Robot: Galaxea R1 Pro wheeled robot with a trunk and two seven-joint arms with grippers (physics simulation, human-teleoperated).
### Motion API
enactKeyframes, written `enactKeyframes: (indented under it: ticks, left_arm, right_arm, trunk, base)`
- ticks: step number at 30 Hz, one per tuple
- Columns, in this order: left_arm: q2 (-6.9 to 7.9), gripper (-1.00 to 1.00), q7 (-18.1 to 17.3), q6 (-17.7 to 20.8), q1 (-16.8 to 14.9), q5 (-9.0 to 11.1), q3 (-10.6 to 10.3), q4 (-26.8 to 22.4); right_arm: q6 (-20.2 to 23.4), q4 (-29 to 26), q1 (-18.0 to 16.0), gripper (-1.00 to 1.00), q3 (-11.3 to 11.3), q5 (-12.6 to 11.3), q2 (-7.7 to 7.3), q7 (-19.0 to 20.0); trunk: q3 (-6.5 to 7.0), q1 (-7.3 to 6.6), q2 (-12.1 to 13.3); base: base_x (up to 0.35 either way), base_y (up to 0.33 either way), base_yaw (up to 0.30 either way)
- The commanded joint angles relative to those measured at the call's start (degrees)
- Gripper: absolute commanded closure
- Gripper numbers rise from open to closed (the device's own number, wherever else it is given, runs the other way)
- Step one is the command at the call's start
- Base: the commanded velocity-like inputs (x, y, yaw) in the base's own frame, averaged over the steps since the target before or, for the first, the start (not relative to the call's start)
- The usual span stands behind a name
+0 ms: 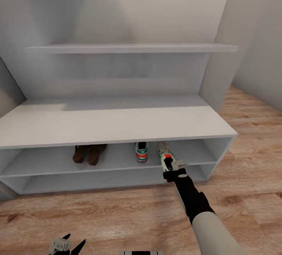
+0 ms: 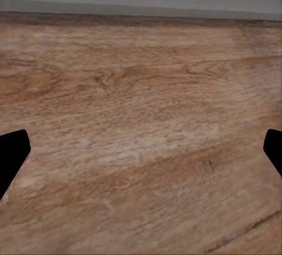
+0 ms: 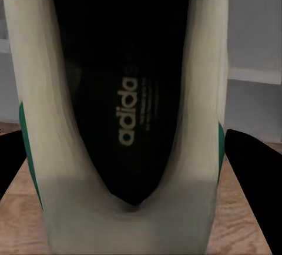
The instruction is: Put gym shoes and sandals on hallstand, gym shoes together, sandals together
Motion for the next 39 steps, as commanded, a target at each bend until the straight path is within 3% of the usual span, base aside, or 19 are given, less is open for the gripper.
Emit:
enactKeyframes:
  ticks: [1, 39]
  left_arm:
    - [-0.01, -1.0, -0.45, 0.08, -0.06, 0.29, 0.17, 0.09]
    - [-0.01, -1.0, -0.47, 0.0, -0.06, 0.29, 0.17, 0.09]
  right_arm:
    - [0.26, 1.33, 0.01, 1.0, -0.09, -0.49, 0.07, -0.01]
    - [0.26, 1.33, 0.01, 1.0, -0.15, -0.49, 0.07, -0.01]
  trunk:
    - [-0.05, 0.03, 0.0]
    - [-0.05, 0.03, 0.0]
  base:
    - [0.258, 0.124, 0.0]
    - [0.122, 0.048, 0.0]
